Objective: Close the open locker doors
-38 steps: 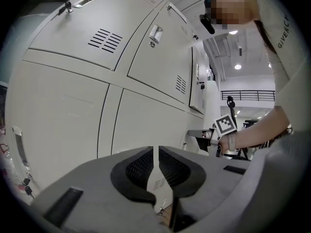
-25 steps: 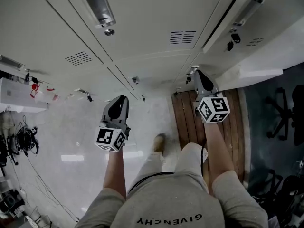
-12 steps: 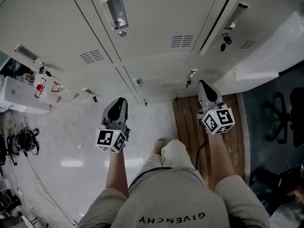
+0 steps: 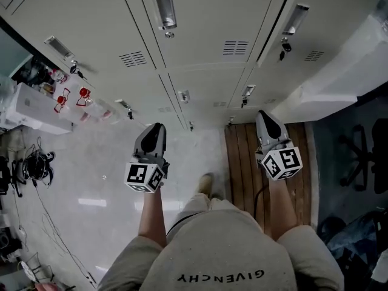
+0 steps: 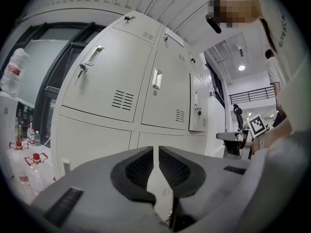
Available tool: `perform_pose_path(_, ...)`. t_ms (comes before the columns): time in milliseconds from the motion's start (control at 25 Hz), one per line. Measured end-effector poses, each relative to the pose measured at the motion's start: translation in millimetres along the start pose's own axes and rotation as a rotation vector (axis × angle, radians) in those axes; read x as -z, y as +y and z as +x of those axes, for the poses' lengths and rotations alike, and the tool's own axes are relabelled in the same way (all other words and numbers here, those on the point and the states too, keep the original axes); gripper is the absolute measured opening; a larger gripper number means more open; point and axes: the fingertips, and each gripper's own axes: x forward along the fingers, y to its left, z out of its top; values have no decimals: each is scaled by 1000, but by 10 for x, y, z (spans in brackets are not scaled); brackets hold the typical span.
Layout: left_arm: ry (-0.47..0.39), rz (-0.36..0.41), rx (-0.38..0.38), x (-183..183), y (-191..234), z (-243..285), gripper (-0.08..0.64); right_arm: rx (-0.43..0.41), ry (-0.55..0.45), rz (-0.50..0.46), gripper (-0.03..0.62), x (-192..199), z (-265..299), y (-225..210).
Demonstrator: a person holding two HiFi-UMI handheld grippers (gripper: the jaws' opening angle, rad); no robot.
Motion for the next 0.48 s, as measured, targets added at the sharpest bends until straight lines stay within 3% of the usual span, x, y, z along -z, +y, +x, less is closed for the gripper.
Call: perform_pose_path(480,-11,9,-10,-137,-281,-474,31,-9,-4,-3,-3,-81,-555,245)
